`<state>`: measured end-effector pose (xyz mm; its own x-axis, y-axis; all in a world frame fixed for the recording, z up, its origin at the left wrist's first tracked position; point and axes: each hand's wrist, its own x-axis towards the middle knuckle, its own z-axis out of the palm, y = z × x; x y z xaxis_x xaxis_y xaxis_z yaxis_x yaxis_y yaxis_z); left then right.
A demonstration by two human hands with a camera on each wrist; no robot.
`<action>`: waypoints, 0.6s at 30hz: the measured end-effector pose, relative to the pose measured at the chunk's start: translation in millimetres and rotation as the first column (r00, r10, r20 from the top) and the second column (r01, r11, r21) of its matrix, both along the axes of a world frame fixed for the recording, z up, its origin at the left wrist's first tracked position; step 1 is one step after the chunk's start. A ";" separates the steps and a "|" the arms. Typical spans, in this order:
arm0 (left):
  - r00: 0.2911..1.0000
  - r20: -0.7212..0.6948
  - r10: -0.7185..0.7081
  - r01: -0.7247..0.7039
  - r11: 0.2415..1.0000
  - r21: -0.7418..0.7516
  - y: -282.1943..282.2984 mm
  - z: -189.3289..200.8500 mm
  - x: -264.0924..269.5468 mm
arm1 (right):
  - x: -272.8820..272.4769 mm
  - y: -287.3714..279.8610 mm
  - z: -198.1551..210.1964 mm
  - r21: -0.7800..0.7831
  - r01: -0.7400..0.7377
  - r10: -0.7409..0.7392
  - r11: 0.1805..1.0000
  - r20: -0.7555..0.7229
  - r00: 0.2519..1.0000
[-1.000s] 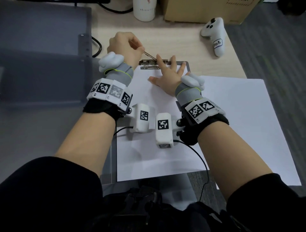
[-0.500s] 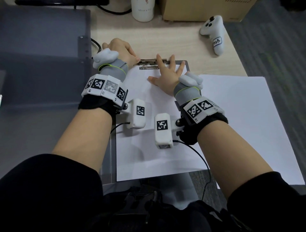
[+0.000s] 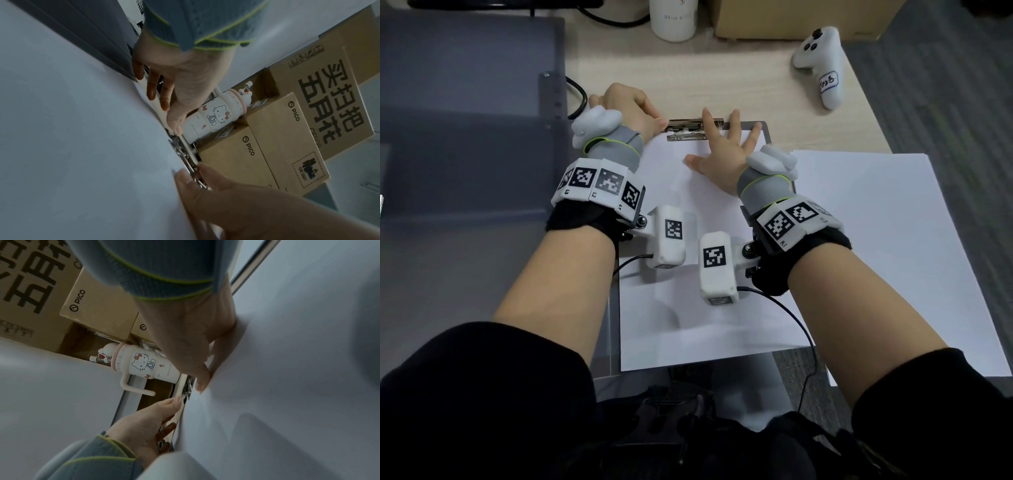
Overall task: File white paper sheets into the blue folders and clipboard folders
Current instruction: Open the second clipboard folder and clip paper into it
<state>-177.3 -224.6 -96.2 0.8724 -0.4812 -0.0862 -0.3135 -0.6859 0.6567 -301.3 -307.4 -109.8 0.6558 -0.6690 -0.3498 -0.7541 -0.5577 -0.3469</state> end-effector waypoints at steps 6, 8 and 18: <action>0.996 0.029 -0.084 0.084 0.996 0.003 7.5 2.0 -14.6 | -3.3 -1.4 2.3 -0.006 -0.008 0.008 1.000 -0.008 1.000; 0.991 0.067 -0.118 0.116 0.992 0.039 12.2 4.8 -21.6 | -6.0 0.8 6.5 -0.015 -0.015 0.015 1.000 -0.014 1.000; 0.953 0.018 -0.302 0.294 0.939 0.176 27.2 24.6 -57.6 | -33.0 14.8 34.0 0.010 -0.066 0.064 0.998 0.110 0.992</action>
